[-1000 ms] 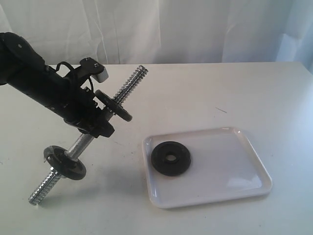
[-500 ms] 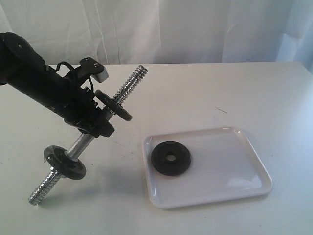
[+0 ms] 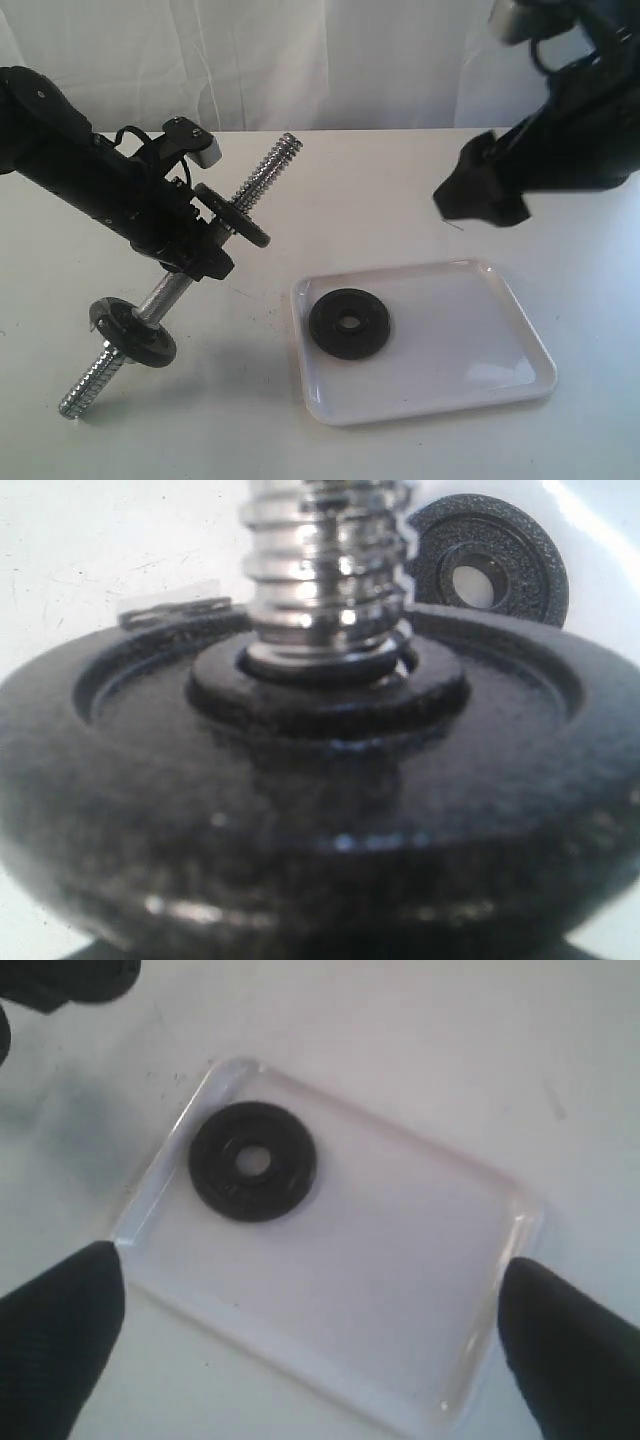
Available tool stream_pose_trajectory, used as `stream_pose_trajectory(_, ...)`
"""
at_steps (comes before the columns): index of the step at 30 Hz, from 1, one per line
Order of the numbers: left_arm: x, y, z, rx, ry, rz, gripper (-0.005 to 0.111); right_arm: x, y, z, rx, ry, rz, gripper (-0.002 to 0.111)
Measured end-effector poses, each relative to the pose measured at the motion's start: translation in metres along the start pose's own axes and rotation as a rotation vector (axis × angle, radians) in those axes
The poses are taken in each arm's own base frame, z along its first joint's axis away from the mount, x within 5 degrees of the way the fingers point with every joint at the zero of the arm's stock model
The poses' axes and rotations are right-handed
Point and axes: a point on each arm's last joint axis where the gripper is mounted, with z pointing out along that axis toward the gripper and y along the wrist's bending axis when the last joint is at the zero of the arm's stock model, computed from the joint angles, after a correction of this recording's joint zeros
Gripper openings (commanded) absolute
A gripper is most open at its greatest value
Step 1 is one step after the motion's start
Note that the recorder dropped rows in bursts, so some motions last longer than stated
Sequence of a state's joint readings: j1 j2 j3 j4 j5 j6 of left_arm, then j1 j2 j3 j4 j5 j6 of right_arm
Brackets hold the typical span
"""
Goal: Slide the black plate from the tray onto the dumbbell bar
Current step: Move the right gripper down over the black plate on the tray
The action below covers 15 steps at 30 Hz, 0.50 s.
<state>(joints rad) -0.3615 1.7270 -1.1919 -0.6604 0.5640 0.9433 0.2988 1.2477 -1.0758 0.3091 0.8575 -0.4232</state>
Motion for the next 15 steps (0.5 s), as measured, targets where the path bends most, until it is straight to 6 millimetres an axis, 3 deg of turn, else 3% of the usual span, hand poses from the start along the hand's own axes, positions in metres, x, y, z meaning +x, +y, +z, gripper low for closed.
stream_pose_trajectory(3,0.0,0.0,0.0,0.0,0.0,0.0,0.0,0.003,0.001,0.052,-0.078,0.156,0.012,0.098)
stream_pose_trajectory(7,0.0,0.0,0.0,-0.002,-0.001,0.0,0.0,0.009,0.011,0.092,-0.126,0.265,-0.009,0.098)
stream_pose_trajectory(9,0.0,0.0,0.0,-0.002,-0.001,0.0,0.0,0.01,0.017,0.104,-0.145,0.288,-0.016,0.098)
stream_pose_trajectory(13,0.0,0.0,0.0,-0.002,-0.001,-0.002,0.0,0.004,0.024,0.109,-0.188,0.223,0.058,0.098)
stream_pose_trajectory(15,0.0,0.0,0.0,-0.002,-0.001,-0.002,0.0,0.001,0.024,0.109,-0.186,0.194,0.076,0.105)
